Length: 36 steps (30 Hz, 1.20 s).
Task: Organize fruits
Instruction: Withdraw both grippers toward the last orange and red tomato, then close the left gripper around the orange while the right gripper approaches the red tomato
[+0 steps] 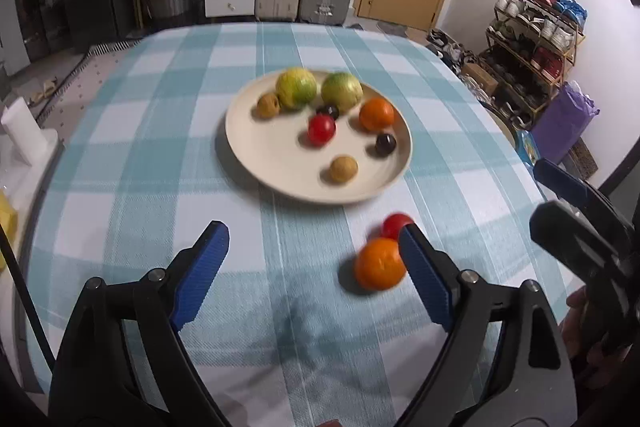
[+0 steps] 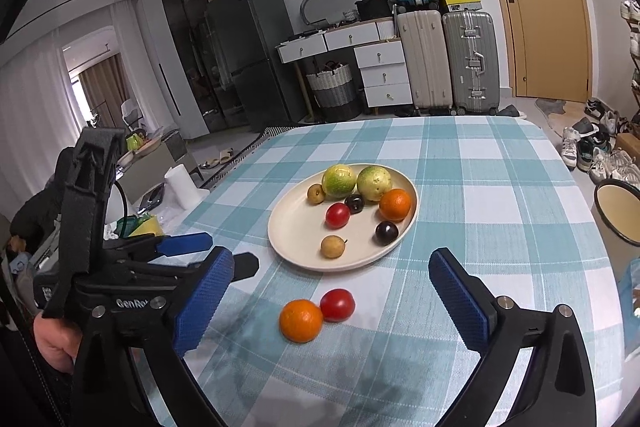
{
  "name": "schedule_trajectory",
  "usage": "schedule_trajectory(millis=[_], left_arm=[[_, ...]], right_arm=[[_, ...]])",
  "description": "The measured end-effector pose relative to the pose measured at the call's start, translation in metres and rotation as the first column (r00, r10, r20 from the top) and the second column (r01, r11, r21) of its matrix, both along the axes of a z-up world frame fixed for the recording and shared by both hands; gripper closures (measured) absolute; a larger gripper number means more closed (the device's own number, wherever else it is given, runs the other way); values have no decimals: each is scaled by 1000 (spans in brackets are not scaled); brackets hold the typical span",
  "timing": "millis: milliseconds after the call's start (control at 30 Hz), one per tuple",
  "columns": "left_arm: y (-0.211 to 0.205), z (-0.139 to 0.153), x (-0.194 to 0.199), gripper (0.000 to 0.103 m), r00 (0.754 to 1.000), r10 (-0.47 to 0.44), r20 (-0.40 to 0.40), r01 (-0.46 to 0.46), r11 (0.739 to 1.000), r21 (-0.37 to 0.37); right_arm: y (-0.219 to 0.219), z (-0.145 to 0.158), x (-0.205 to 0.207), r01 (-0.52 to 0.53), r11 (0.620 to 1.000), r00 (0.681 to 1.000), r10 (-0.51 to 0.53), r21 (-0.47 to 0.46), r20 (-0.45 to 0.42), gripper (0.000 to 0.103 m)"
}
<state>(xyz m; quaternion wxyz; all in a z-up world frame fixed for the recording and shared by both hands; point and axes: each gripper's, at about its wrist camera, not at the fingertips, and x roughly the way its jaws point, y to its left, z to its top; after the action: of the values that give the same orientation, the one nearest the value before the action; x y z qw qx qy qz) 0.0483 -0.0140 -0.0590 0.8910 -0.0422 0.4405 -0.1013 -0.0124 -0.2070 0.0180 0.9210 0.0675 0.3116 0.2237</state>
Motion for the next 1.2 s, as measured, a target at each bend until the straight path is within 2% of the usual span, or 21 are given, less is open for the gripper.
schedule_trajectory(millis=[200, 333, 567, 1200], left_arm=[[0, -15, -8, 15, 1000, 5, -29, -5, 1000, -7], [1, -22, -11, 7, 999, 8, -39, -8, 1000, -9], [-1, -33, -12, 2, 998, -6, -61, 4, 1000, -21], [-33, -53, 14, 1, 990, -92, -111, 94, 996, 13]], right_arm=[[-4, -11, -6, 13, 1000, 1000, -13, 6, -27, 2], [-11, -18, -8, 25, 1000, 998, -24, 19, -50, 2], [-14, -32, -8, 15, 1000, 996, -13, 22, -84, 2], [-30, -62, 16, 56, 998, 985, -49, 43, -163, 2]])
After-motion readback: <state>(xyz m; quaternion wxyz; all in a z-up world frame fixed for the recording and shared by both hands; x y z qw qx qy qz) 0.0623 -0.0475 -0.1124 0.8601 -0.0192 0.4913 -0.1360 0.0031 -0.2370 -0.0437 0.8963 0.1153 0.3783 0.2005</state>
